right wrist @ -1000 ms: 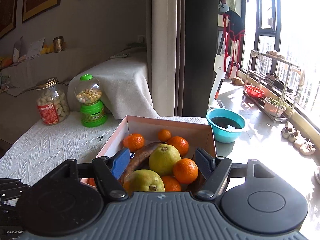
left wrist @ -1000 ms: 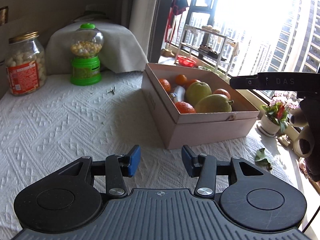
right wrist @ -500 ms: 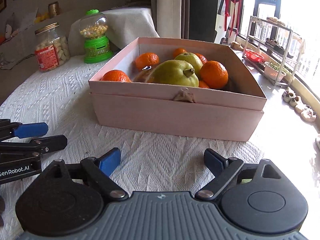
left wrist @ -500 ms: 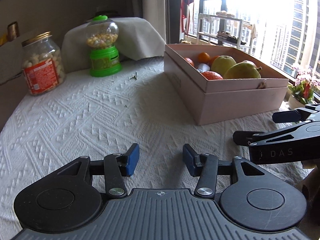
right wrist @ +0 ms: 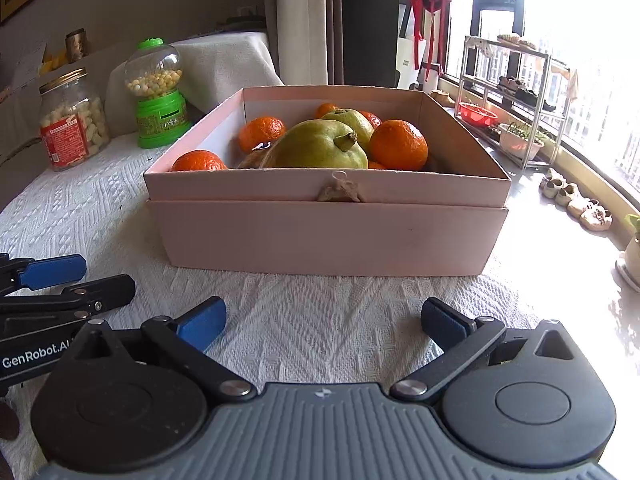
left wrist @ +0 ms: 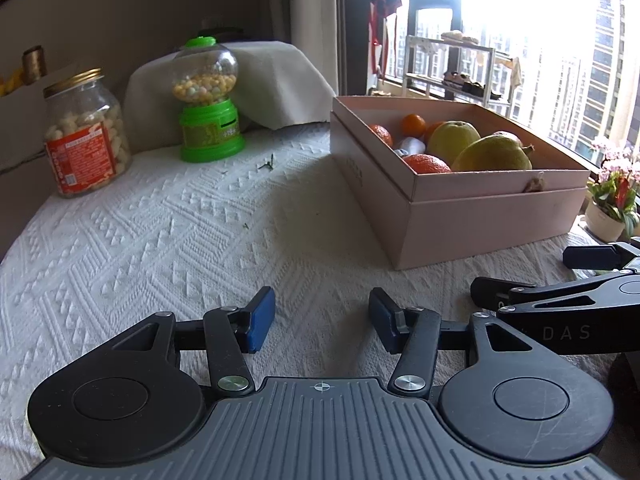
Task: Organize fruits
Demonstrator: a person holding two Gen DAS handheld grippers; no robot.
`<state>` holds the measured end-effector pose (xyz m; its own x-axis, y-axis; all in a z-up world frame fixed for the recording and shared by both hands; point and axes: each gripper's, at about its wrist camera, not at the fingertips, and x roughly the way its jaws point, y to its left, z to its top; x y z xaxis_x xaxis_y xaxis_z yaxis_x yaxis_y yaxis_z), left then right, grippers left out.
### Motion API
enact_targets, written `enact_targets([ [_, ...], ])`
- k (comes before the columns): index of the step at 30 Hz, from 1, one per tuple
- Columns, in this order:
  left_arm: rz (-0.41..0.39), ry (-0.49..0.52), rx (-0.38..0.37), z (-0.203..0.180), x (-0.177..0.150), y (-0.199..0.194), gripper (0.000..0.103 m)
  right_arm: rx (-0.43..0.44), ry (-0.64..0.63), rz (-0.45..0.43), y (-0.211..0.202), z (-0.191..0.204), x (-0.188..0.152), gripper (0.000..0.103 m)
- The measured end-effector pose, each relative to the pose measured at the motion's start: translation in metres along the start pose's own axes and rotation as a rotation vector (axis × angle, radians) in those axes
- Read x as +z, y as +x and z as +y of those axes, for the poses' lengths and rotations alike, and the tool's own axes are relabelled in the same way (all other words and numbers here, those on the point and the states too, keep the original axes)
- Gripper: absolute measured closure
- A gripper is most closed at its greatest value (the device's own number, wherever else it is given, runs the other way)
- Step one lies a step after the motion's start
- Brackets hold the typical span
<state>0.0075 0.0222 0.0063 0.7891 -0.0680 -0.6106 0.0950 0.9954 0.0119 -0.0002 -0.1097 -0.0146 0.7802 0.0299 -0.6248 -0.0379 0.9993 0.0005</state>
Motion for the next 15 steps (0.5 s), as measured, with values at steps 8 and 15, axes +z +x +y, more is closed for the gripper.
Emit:
enact_targets([
  [8, -0.001, -0.005, 0.013, -0.0014, 0.0006, 0.0011, 0.045, 0.000, 0.007, -0.001, 0.0002, -0.0008, 0.0003, 0.000],
  [15, -0.001, -0.009, 0.009, 0.0005, 0.0006, 0.0013, 0.045, 0.000, 0.007, -0.002, 0.0001, -0.0010, 0.0001, 0.000],
])
